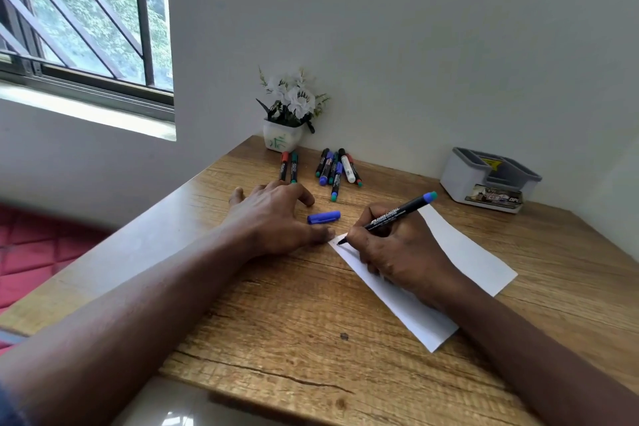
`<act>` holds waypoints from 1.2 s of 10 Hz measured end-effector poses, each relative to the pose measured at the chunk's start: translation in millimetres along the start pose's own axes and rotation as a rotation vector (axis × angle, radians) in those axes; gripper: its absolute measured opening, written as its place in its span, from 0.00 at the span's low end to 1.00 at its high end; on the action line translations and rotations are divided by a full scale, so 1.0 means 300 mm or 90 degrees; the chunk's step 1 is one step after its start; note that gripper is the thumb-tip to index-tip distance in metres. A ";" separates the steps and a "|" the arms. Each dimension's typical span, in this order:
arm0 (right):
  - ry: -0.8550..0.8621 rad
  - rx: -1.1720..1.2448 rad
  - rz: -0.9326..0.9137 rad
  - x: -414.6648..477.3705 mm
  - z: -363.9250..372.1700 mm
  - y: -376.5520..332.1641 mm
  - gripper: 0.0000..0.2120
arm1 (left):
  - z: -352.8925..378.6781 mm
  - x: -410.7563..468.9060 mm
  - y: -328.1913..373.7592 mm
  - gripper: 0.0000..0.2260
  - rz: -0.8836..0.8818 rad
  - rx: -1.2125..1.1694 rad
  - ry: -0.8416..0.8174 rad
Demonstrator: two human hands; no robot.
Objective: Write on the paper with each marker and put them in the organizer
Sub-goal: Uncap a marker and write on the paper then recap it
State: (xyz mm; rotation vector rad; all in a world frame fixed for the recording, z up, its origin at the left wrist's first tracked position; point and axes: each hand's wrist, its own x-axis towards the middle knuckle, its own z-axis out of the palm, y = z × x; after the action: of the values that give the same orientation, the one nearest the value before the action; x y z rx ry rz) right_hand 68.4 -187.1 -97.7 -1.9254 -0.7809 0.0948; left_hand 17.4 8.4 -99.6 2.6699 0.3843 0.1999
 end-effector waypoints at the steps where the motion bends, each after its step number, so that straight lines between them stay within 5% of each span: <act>1: 0.019 0.008 0.006 0.002 -0.003 0.001 0.08 | 0.001 0.002 -0.001 0.31 0.000 0.002 0.000; 12: 0.053 -0.049 0.011 -0.002 -0.010 0.012 0.06 | -0.002 0.002 0.007 0.32 -0.006 0.007 -0.006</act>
State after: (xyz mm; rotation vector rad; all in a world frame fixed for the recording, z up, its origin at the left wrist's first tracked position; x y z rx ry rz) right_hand 70.9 -190.7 -99.3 -1.9954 -0.7210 -0.0049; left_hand 18.3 7.1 -98.3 2.6778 0.3956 0.1838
